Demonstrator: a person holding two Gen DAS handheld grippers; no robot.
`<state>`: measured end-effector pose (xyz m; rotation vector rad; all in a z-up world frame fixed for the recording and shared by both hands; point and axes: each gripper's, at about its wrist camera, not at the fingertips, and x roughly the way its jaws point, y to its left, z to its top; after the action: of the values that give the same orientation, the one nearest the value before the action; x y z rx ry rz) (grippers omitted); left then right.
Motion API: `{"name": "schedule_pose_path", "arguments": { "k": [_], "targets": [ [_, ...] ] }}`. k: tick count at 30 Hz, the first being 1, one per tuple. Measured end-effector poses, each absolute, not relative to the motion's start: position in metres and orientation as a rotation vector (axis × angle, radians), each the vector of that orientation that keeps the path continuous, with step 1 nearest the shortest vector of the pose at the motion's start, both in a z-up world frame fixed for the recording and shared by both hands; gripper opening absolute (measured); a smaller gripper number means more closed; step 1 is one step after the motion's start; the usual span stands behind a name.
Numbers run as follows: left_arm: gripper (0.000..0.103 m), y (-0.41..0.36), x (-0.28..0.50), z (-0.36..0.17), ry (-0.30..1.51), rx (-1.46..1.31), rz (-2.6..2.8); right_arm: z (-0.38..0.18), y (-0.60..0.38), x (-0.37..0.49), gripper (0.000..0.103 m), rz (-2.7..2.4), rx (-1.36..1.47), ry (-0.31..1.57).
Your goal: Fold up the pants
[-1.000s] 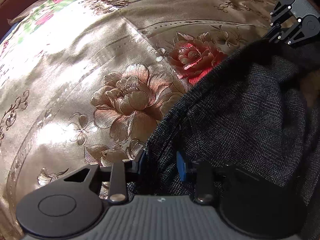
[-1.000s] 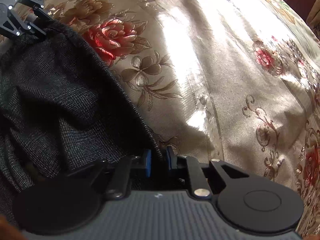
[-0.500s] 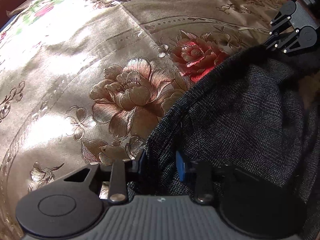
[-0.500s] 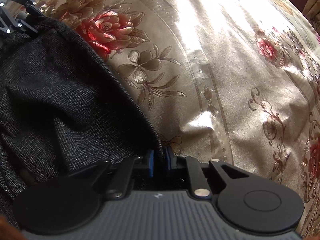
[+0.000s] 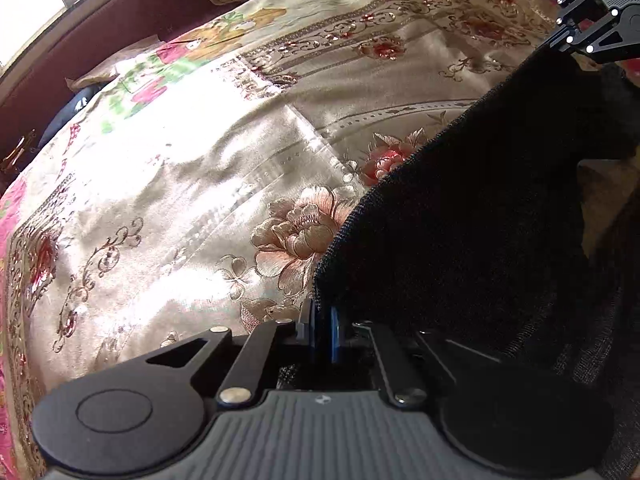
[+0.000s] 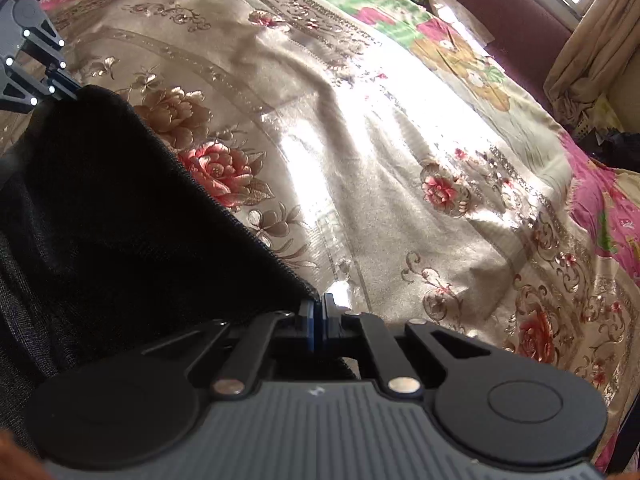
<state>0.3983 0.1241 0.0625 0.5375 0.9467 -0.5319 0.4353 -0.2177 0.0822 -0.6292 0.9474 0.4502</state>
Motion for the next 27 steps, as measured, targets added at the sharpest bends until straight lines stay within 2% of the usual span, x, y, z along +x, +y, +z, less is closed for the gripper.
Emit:
{"name": "schedule_pose_path", "arguments": {
  "k": [6,9,12,18,27],
  "targets": [
    [0.019,0.134,0.305,0.101,0.902,0.493,-0.553,0.111,-0.225,0.346,0.003,0.481,-0.604,0.958],
    [0.019,0.133,0.257,0.096,0.957,0.485,-0.577,0.107,-0.227,0.296,0.003,0.502,-0.568,1.042],
    [0.019,0.134,0.223,0.075,1.01,0.494,-0.576,0.076,-0.22,0.252,0.003,0.535,-0.599,1.125],
    [0.019,0.14,0.192,0.036,1.068,0.428,-0.556,0.013,-0.206,0.214,0.004,0.551,-0.58,1.245],
    [0.019,0.145,0.159,0.059,1.01,0.335,-0.535,0.046,-0.214,0.205,0.004,0.521,-0.622,1.215]
  ]
}}
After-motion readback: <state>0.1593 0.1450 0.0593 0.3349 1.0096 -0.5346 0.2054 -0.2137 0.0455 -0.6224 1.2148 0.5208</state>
